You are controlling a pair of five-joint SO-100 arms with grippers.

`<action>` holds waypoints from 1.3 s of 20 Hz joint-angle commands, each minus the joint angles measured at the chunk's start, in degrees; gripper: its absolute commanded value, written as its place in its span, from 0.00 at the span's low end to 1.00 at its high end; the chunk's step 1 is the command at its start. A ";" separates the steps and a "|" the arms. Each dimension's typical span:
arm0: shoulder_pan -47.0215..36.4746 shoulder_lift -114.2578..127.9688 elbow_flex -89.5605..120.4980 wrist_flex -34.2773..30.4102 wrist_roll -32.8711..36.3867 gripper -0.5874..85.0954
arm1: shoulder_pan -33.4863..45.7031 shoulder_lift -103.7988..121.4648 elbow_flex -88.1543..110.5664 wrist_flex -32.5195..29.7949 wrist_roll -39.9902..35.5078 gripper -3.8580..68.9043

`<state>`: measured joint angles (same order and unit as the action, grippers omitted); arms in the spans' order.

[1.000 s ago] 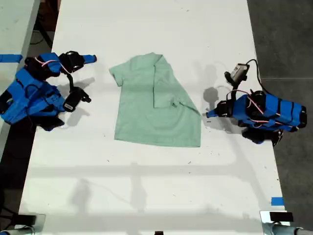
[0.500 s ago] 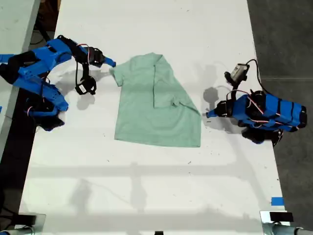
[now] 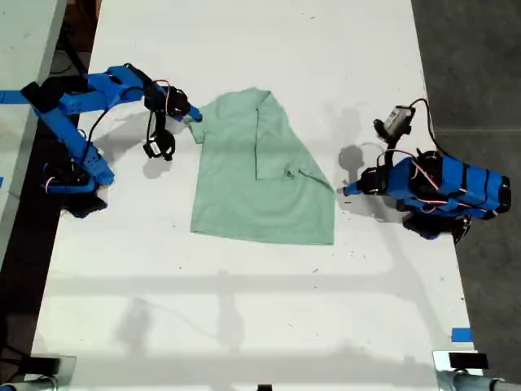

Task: Fold t shirt

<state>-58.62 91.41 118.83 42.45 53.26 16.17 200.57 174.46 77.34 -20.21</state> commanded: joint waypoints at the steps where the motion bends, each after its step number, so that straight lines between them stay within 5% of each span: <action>1: 1.58 -8.26 -6.94 2.72 -1.49 0.00 | 0.18 0.44 2.99 0.26 0.09 0.06; 4: 3.16 -8.70 -9.93 7.03 -5.54 0.00 | 0.18 0.44 2.99 0.26 0.09 0.06; 10: 5.27 -1.14 -28.83 26.98 -6.68 0.00 | 0.09 0.44 2.99 0.26 0.09 0.06; 14: 15.47 -4.48 -50.27 36.83 -8.44 0.00 | 0.09 0.44 2.99 0.26 0.09 0.06; 20: 31.03 -15.64 -63.19 34.37 -13.27 0.05 | 0.09 0.44 2.99 0.26 0.09 0.06; 21: 31.82 -17.31 -63.28 33.57 -13.27 0.28 | 0.09 0.44 2.99 0.26 0.09 0.06; 22: 31.55 -17.93 -63.19 33.75 -13.71 0.36 | 0.09 0.44 2.99 0.26 0.09 0.06; 26: 26.37 -5.89 -61.88 36.56 -16.17 0.19 | 0.00 0.44 2.99 0.26 0.09 0.06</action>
<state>-29.36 75.50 58.80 78.66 38.06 16.17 200.57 174.46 77.34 -20.13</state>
